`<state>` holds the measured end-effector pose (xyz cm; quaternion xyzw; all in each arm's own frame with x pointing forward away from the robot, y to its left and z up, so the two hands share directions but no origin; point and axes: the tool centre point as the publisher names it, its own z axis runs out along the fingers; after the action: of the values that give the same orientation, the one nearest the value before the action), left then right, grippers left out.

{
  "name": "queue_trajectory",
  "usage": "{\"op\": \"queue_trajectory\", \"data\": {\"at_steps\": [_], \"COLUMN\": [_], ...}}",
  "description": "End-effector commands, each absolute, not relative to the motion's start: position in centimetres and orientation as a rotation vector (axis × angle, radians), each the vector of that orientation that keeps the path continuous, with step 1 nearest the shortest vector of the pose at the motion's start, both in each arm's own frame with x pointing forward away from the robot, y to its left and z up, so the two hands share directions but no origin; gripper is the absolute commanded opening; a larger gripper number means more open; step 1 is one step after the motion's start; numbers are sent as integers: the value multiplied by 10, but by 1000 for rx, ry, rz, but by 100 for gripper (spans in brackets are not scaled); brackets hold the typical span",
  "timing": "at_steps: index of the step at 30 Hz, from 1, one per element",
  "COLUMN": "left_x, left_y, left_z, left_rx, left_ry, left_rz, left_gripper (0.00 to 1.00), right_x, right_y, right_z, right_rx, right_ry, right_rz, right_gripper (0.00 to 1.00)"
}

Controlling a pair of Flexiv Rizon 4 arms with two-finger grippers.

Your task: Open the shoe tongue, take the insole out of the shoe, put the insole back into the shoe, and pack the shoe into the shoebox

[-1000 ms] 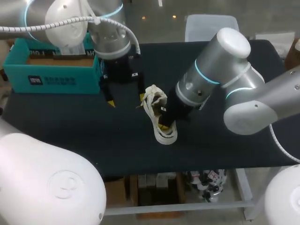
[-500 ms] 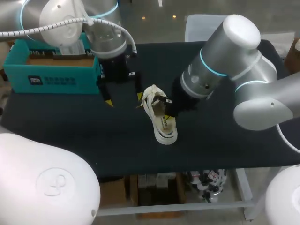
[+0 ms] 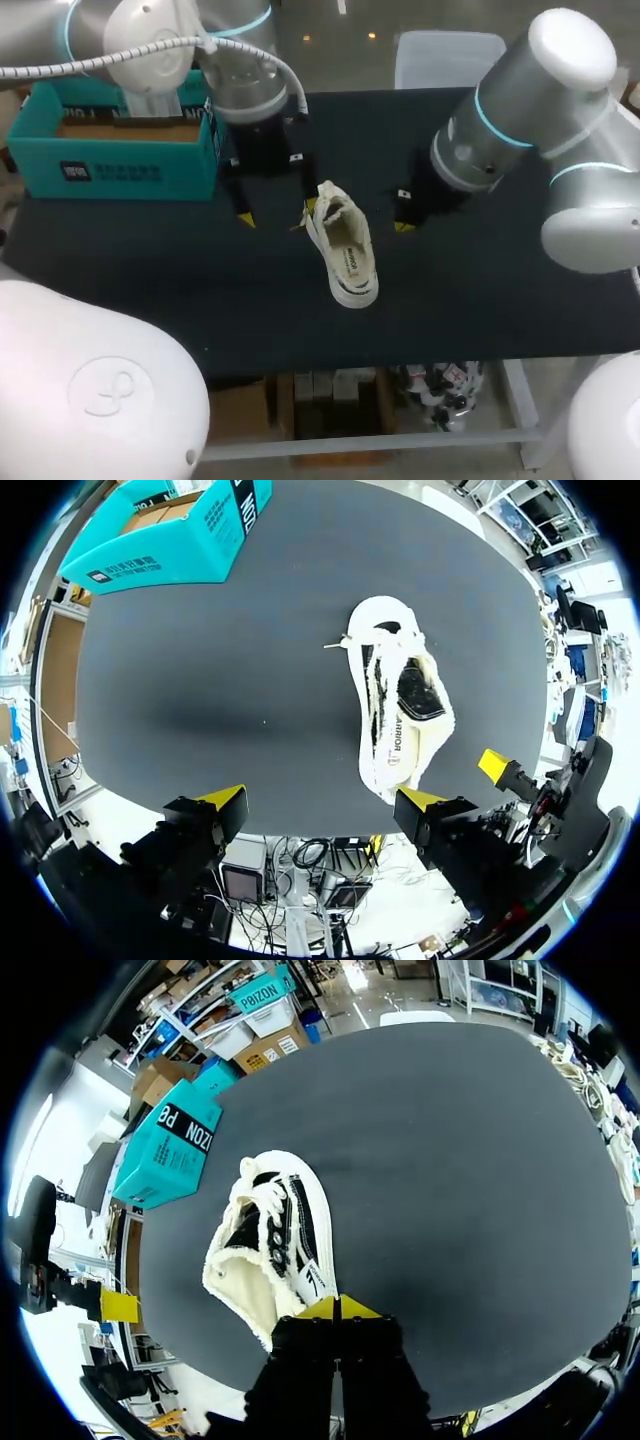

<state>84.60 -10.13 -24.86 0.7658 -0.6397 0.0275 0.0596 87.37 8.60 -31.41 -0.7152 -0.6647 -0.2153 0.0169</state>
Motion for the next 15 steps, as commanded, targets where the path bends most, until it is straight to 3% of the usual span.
{"op": "queue_trajectory", "data": {"at_steps": [1, 8, 9, 11, 15], "left_x": [853, 852, 851, 848, 843], "left_y": [-118, -132, -134, -137, -145], "left_z": [-251, -258, -259, -264, -276], "left_rx": [2329, 2321, 2320, 2317, 2299], "left_ry": [-1954, -1967, -1970, -1977, -1991], "left_rz": [36, 5, -2, -9, -32], "left_gripper": [100, 100, 100, 100, 100], "right_x": [891, 912, 914, 917, 917], "right_y": [70, 58, 57, 52, 52], "right_z": [-303, -302, -303, -305, -305], "right_rx": [-2172, -2112, -2102, -2120, -2120], "right_ry": [-2079, -2182, -2179, -2144, -2144], "right_rz": [-546, -421, -401, -427, -427], "right_gripper": [0, 2, 19, 100, 100]}}
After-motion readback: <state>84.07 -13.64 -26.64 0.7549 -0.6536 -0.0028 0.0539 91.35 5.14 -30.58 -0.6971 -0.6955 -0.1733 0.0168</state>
